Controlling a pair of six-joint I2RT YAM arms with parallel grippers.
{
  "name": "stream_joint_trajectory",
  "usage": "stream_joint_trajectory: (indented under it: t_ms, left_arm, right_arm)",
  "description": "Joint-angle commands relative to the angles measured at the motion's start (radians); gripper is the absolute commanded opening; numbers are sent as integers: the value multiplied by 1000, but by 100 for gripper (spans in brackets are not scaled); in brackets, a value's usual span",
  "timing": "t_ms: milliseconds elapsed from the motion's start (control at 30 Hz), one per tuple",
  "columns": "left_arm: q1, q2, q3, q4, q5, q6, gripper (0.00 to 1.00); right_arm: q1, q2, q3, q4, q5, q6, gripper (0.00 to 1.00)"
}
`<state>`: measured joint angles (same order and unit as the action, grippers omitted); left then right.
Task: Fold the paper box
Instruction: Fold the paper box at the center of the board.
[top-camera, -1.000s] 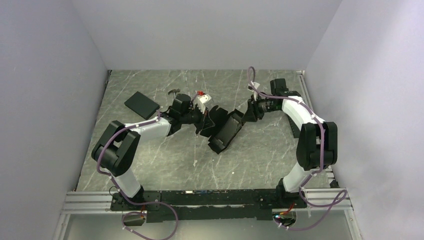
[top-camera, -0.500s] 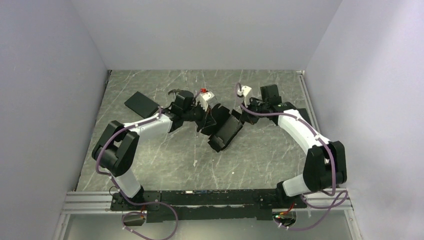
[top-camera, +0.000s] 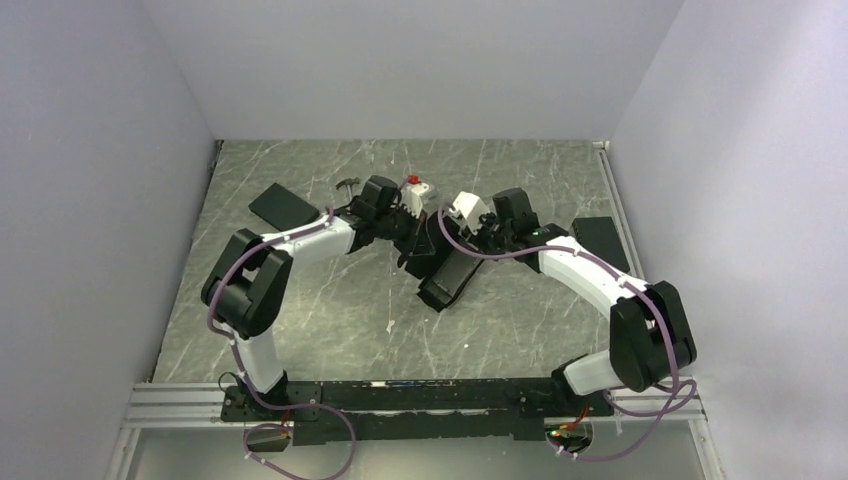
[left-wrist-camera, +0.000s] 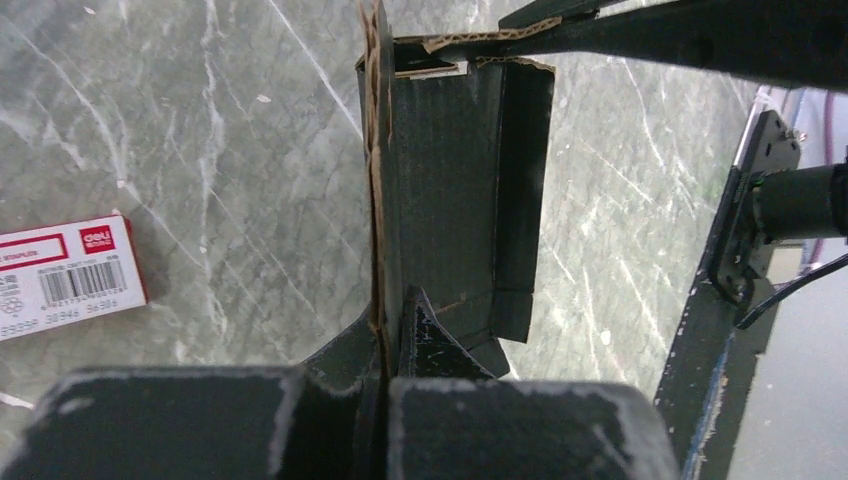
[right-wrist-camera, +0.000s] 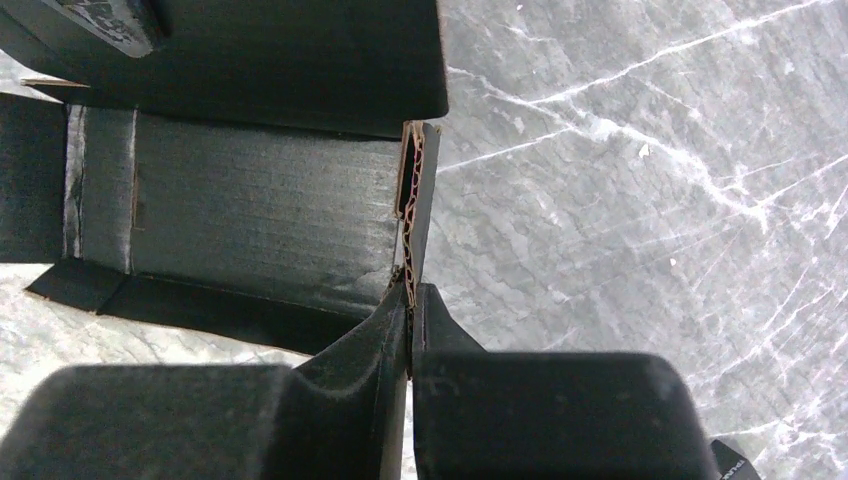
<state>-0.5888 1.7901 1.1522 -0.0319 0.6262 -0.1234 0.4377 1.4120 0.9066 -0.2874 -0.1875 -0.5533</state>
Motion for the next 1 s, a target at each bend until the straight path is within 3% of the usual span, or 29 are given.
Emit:
stream_joint_trajectory:
  t_ms: [0,300,533,967]
  left_arm:
    - [-8,17,65,-10,55,-74,0]
    - [-6,31,99,-90,-17,-90,0]
    - [-6,35,111,-117,-43,-85,0]
    - [-8,32,115,-129,-62,-78,0]
  right_arm:
    - [28,8,2,32,-22,-15,8]
    - [40,18,23,-23,-106,27,22]
    - [28,48,55,-70,-185,73,23]
    - [-60,150,132,-173,-459,138,39]
